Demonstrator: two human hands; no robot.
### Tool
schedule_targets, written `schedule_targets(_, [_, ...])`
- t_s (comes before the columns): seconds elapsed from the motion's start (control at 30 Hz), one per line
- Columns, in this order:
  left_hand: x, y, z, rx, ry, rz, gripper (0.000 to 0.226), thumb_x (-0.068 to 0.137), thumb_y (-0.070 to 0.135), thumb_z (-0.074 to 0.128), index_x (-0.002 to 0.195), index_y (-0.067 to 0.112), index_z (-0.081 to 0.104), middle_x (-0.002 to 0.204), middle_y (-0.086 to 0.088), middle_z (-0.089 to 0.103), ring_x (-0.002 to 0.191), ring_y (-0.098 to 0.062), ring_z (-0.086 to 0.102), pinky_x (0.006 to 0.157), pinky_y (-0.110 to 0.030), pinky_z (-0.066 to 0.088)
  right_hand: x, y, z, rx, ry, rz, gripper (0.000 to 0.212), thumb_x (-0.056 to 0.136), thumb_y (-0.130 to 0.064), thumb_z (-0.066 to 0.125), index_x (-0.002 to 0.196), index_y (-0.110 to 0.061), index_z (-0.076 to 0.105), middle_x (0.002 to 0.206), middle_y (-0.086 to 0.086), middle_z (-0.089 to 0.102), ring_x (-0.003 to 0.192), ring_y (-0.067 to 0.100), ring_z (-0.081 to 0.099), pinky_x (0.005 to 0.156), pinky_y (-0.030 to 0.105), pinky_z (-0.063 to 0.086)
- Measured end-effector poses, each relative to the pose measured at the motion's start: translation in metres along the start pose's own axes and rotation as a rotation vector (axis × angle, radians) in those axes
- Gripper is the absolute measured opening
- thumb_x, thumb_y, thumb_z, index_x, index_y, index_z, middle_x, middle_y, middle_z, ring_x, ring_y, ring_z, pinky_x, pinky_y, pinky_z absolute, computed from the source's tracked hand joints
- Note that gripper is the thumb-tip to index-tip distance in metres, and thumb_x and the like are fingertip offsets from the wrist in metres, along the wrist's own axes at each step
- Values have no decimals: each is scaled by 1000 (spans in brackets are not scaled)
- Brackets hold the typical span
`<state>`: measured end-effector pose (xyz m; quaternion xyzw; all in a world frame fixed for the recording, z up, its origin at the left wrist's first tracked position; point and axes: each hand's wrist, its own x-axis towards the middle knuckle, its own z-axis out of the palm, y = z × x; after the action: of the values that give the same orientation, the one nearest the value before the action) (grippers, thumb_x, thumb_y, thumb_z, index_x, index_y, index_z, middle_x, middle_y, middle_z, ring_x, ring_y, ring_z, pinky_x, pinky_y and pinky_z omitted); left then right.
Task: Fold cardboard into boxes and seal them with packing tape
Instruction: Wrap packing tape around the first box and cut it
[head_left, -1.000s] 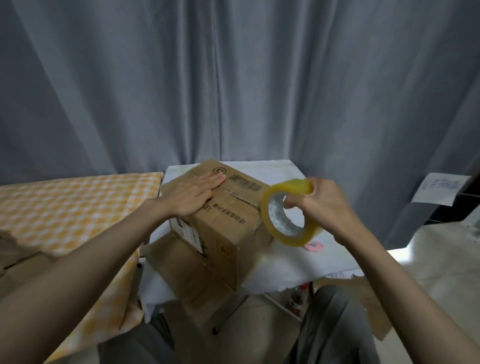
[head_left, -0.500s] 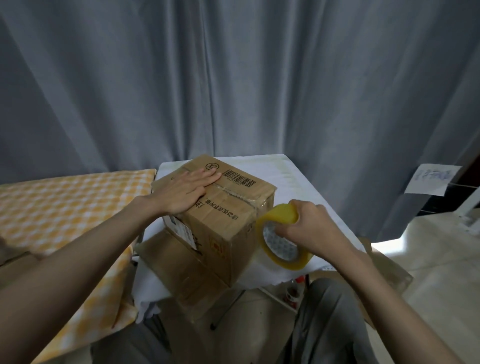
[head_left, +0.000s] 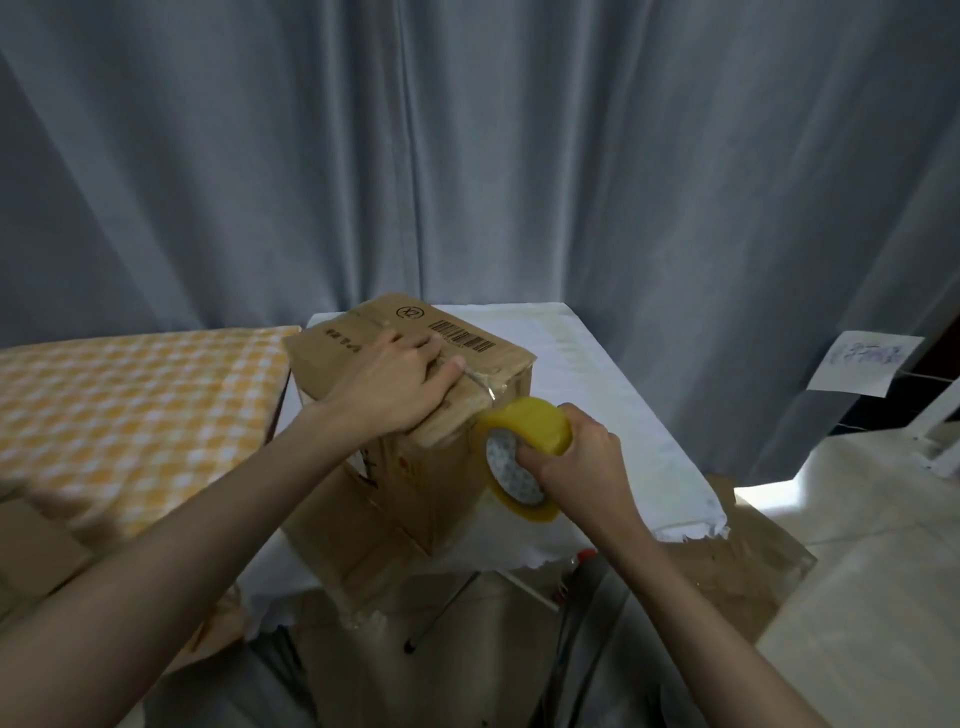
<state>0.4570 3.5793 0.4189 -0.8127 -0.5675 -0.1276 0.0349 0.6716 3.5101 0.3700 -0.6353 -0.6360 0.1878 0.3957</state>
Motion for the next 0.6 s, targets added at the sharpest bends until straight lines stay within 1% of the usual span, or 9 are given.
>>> schedule_targets(0.07, [12,2,-3,-33,-71,-78,79,97,67,13,155,16,29,162,-3,26,144,-28,28,117,-40,18,8,-9,3,53,10,12,27,78,-29,78,93,-24,56,78,-11,55,77,14,53,64,24,39])
schedule_targets(0.13, [24,1,-2,-94,-150,-166,85,94,73,13,158,18,15,166,-1,11,151,-26,14,120,-38,10,17,-20,11,45,21,-6,32,78,-30,79,97,-16,58,82,-6,53,78,15,49,69,24,36])
schedule_targets(0.23, [45,-11,1,-151,-215,-235,85,93,75,12,159,22,6,166,3,1,153,-23,2,122,-41,4,25,-37,29,148,76,-86,35,77,-30,83,90,-20,52,72,-17,43,64,3,41,64,6,32])
schedule_targets(0.27, [52,-17,2,-149,-222,-241,82,94,73,11,159,23,5,166,3,1,153,-22,0,122,-42,2,26,-40,35,201,67,-75,38,77,-31,83,89,-22,48,71,-20,42,63,0,41,63,3,32])
schedule_targets(0.33, [58,-29,7,-143,-236,-247,76,97,68,11,159,24,4,166,4,-1,153,-21,-2,122,-43,0,27,-43,47,309,-48,24,38,79,-38,80,90,-22,47,75,-17,50,71,4,51,65,10,36])
schedule_targets(0.4, [57,-38,17,-129,-245,-247,73,98,66,10,159,25,2,166,6,-3,153,-19,-3,121,-42,-2,26,-40,55,430,-198,135,32,83,-41,74,92,-18,54,85,-3,66,85,21,65,78,34,52])
schedule_targets(0.47, [53,-43,28,-119,-221,-231,73,98,66,9,159,26,1,166,8,-4,153,-16,-4,121,-41,-2,23,-33,59,546,-285,172,28,91,-35,68,102,-12,58,96,13,71,91,31,69,83,51,57])
schedule_targets(0.53, [52,-47,34,-114,-189,-219,74,97,67,8,159,27,2,166,9,-3,153,-15,-4,121,-40,-2,21,-28,58,611,-321,170,30,95,-34,65,109,-8,57,103,19,70,91,33,71,83,54,58])
schedule_targets(0.6, [54,-50,35,-114,-178,-211,76,95,68,6,159,27,2,166,10,-3,153,-15,-3,121,-39,-3,21,-27,55,631,-329,183,32,95,-38,63,110,-9,57,105,18,71,90,31,72,82,51,59])
